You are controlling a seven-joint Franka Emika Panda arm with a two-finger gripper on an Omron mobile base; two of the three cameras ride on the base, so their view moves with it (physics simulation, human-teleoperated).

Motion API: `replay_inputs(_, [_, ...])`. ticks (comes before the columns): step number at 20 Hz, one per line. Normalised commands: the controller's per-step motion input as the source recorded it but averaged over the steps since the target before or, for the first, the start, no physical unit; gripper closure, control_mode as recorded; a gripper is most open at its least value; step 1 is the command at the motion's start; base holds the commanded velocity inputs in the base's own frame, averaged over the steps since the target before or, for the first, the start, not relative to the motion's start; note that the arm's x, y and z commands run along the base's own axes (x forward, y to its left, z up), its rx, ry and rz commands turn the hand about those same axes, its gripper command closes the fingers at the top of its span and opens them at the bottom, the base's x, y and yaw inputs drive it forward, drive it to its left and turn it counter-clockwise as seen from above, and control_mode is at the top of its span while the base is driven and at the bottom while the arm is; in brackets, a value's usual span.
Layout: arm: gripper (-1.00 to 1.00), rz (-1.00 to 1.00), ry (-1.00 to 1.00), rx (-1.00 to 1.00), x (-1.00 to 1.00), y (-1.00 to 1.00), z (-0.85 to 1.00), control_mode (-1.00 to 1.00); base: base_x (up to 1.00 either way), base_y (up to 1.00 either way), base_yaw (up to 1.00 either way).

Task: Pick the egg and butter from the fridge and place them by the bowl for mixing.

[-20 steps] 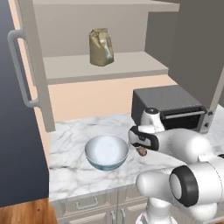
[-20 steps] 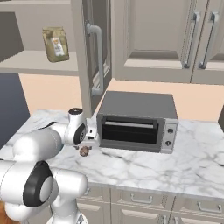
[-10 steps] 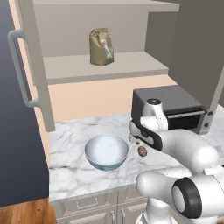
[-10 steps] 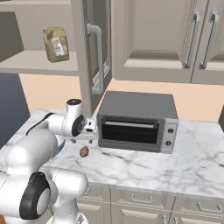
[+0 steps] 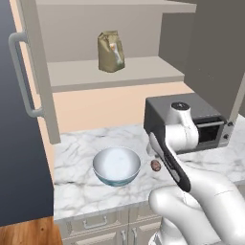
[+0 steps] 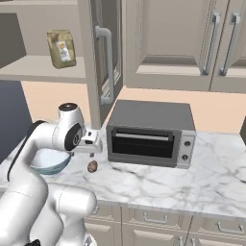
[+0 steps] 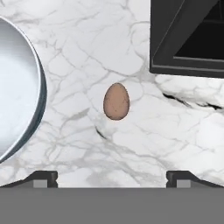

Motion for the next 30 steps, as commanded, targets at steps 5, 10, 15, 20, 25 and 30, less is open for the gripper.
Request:
replay_inputs(5, [-1.0,-0.03,0.0,0.02,-0.57,0.24,0.53,-1.0,0.0,0.0,0.0])
replay_inputs(10, [-1.0,-0.01,0.0,0.05,-0.48,0.18,0.6,-1.0,0.0,0.0,0.0])
replay_inputs(15, [-1.0,0.0,0.0,0.0,-0.49,0.0,0.67,-1.0,0.0,0.0,0.0])
replay_inputs(20, [-1.0,0.0,0.0,0.0,-0.54,0.0,0.68,-1.0,0.0,0.0,0.0])
replay_inputs(25, [-1.0,0.0,0.02,0.0,-0.43,0.0,0.71,-1.0,0.0,0.0,0.0])
replay_inputs(30, [-1.0,0.0,0.01,0.0,-0.1,0.0,0.45,-1.0,0.0,0.0,0.0])
